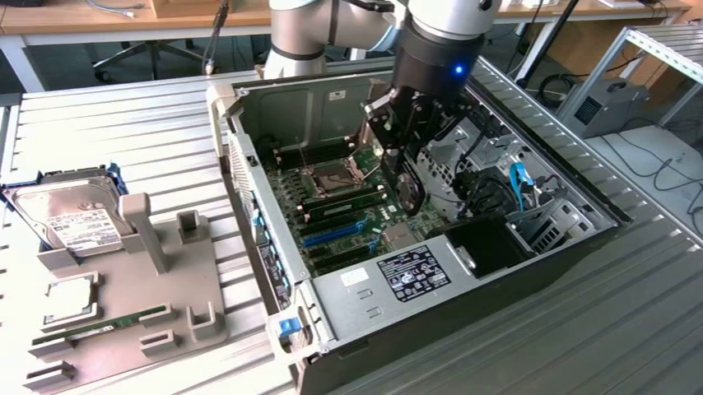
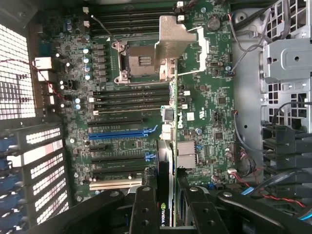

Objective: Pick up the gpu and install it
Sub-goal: 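Pick up the gpu and move the gpu toward the slot, then insert the gpu into the slot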

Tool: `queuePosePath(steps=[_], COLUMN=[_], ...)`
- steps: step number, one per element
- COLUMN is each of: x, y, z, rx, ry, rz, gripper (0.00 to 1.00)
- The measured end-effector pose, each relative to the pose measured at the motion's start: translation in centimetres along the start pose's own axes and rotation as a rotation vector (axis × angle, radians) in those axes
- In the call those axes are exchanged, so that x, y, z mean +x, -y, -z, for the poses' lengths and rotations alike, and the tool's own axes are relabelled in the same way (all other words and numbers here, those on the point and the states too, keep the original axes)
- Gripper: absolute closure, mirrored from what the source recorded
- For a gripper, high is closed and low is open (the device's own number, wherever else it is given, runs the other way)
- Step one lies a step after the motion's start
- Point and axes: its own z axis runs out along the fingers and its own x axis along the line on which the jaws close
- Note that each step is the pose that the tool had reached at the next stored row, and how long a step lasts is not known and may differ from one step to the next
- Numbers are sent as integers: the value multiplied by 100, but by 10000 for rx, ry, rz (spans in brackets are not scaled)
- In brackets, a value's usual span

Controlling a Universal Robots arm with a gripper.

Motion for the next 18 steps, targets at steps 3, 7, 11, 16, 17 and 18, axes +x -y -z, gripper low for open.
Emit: queuePosePath(steps=[3, 7, 11, 16, 17, 18], x=[-16, -42, -74, -83, -83, -83], y=[-2, -3, -6, -7, -7, -7], z=[-1, -2, -3, -3, -3, -4], rx=[0, -1, -1, 0, 0, -1], ry=[0, 0, 0, 0, 0, 0], rz=[-1, 0, 0, -1, -1, 0], gripper=[74, 74, 74, 74, 74, 74])
